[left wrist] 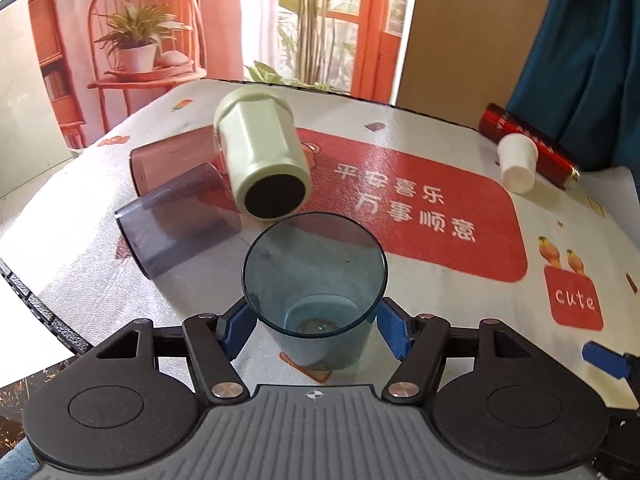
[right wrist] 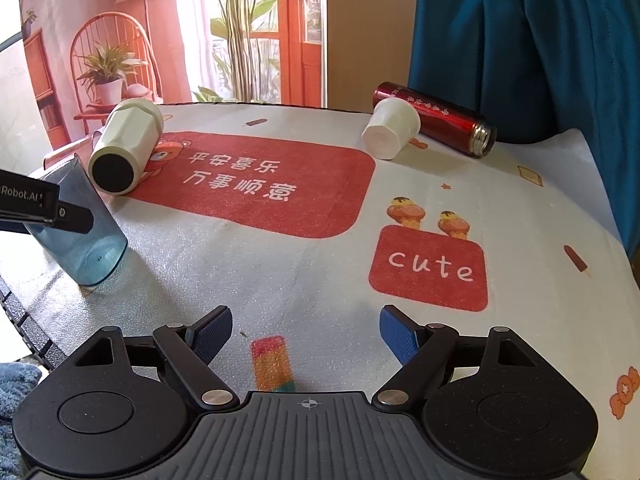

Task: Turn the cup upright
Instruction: 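Turn the teal cup mouth-up with the left tool and lower it onto the mat, then open the left tool and pull it back from the cup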

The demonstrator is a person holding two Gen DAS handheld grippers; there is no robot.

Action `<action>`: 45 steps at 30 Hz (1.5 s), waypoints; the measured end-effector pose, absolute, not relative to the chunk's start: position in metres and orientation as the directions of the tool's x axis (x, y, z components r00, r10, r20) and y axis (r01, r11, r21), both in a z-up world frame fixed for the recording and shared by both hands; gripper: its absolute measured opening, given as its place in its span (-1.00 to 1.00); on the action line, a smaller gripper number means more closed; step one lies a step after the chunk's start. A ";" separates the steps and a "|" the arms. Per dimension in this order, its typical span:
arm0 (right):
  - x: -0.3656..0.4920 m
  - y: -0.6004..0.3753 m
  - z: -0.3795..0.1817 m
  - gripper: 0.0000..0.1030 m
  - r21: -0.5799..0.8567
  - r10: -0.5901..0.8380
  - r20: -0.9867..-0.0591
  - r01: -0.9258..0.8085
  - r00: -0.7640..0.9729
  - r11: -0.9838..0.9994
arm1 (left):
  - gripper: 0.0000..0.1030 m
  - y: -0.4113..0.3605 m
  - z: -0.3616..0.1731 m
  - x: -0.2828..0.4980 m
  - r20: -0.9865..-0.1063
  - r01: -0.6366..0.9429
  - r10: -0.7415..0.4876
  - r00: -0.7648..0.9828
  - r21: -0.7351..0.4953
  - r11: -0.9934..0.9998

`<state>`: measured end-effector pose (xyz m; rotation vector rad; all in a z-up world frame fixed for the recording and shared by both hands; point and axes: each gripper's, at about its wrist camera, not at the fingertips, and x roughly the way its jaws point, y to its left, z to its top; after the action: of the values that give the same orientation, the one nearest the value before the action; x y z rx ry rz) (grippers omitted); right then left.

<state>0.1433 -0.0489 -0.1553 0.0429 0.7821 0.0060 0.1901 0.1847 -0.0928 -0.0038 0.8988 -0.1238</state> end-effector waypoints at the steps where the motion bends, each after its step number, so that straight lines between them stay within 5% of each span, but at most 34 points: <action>1: 0.143 -0.049 -0.155 0.52 0.040 0.022 -0.704 0.009 0.710 0.999 | 0.31 0.184 -0.093 0.189 -0.783 0.111 -0.115 0.612 -0.059 0.992; 9: 0.142 -0.050 -0.155 0.52 0.041 0.023 -0.702 0.008 0.712 0.999 | 0.35 0.186 -0.097 0.187 -0.792 0.120 -0.165 0.588 -0.116 0.986; 13: 0.141 -0.048 -0.153 0.52 0.040 0.027 -0.699 0.002 0.715 0.999 | 0.85 0.192 -0.091 0.184 -0.792 0.093 -0.179 0.584 -0.154 0.984; 22: 0.138 -0.039 -0.142 0.68 0.050 0.057 -0.694 -0.031 0.718 0.998 | 0.94 0.212 -0.070 0.168 -0.788 0.084 -0.174 0.591 -0.153 0.985; 29: 0.131 -0.025 -0.121 0.99 0.037 0.071 -0.675 -0.062 0.735 0.997 | 0.99 0.239 -0.054 0.150 -0.784 0.032 -0.097 0.613 -0.098 0.995; 45: 0.091 -0.002 -0.068 0.99 0.054 0.102 -0.707 -0.090 0.700 0.994 | 1.00 0.279 -0.018 0.098 -0.774 0.017 -0.036 0.632 -0.032 0.999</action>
<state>0.0913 -0.0021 -0.0679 0.0152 0.7884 0.1068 0.0980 0.2789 -0.0181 -0.0226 0.8864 -0.0302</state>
